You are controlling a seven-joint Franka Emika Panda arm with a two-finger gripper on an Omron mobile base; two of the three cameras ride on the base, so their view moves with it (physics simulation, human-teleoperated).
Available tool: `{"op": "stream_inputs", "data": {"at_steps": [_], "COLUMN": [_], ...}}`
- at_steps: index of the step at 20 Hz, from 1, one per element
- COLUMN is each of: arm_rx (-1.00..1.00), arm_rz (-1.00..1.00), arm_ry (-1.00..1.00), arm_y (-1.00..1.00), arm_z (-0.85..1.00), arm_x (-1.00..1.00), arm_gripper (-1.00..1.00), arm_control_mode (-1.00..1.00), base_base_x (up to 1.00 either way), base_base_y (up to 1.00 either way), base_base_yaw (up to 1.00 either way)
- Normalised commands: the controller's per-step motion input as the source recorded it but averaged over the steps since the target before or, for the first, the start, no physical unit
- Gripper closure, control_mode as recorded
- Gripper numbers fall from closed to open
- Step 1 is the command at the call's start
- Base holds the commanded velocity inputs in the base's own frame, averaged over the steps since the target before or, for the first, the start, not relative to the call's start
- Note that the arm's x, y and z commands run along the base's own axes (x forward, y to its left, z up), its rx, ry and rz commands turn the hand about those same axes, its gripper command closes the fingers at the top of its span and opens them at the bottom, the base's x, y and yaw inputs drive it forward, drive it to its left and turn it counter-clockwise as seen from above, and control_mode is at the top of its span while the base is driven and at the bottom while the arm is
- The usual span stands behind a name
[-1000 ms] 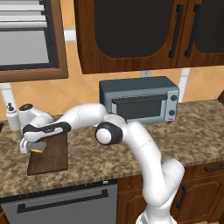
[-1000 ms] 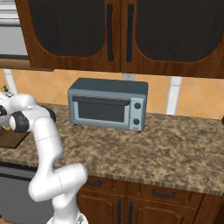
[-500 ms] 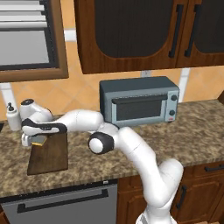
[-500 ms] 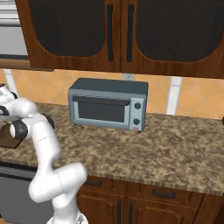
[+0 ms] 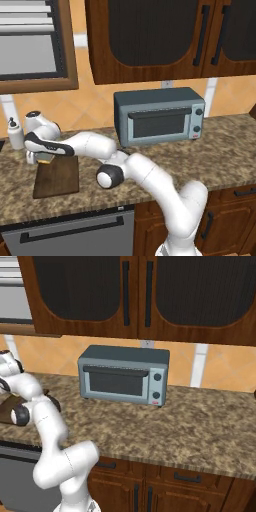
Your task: Pick up the sponge from the counter and clean the cutting board by briefly scrubbing or pressing down on the cutting board. Once finished, release the sponge.
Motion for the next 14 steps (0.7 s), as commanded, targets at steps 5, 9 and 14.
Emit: {"op": "stream_inputs", "data": {"at_steps": [5,9,14], "arm_rx": [0.00,0.00,0.00], "arm_rz": [0.04,0.07,0.12], "arm_ry": [0.00,0.00,0.00], "arm_y": [-0.21,-0.27,-0.25], "arm_z": [0.00,0.00,0.00], "arm_x": [0.38,0.18,0.02], "arm_gripper": [1.00,1.00,1.00], "arm_control_mode": [-1.00,-1.00,-1.00], "base_base_x": [0.00,0.00,0.00], "base_base_y": [0.00,0.00,0.00], "base_base_yaw": [0.00,0.00,0.00]}}
